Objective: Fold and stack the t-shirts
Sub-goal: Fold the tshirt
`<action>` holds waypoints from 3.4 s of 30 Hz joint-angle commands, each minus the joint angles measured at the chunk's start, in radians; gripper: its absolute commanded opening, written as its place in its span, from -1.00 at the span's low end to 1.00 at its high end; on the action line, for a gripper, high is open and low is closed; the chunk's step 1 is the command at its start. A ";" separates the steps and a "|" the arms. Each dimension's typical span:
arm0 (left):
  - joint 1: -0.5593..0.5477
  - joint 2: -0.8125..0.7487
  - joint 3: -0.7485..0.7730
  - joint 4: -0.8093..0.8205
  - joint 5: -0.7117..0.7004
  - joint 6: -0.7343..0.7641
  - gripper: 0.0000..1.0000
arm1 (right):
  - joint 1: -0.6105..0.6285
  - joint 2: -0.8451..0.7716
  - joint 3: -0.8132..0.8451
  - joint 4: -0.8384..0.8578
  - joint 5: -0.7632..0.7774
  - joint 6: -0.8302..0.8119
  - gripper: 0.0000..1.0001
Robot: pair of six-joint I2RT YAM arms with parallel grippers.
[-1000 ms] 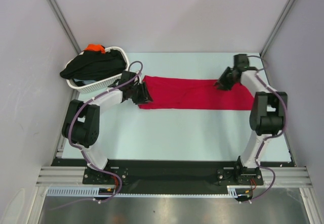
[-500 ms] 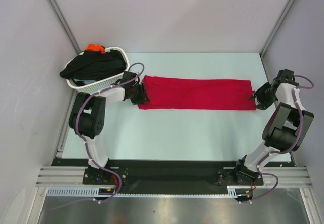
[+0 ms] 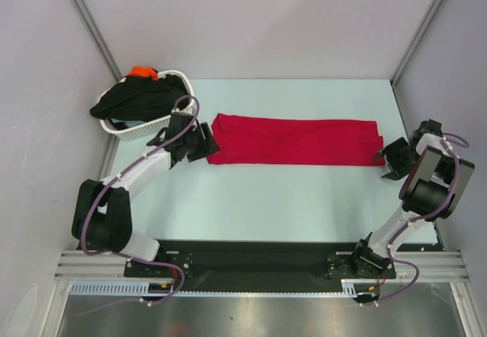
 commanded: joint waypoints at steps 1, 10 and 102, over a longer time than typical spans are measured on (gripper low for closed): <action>-0.001 -0.012 -0.092 0.061 0.049 -0.142 0.29 | 0.010 0.026 0.011 0.100 -0.014 0.028 0.33; 0.042 0.086 -0.152 0.170 0.112 -0.347 0.50 | 0.019 0.091 0.027 0.139 0.009 0.074 0.12; -0.067 -0.688 -0.333 -0.192 0.098 -0.041 0.46 | 1.584 -0.357 -0.113 0.125 -0.057 0.244 0.52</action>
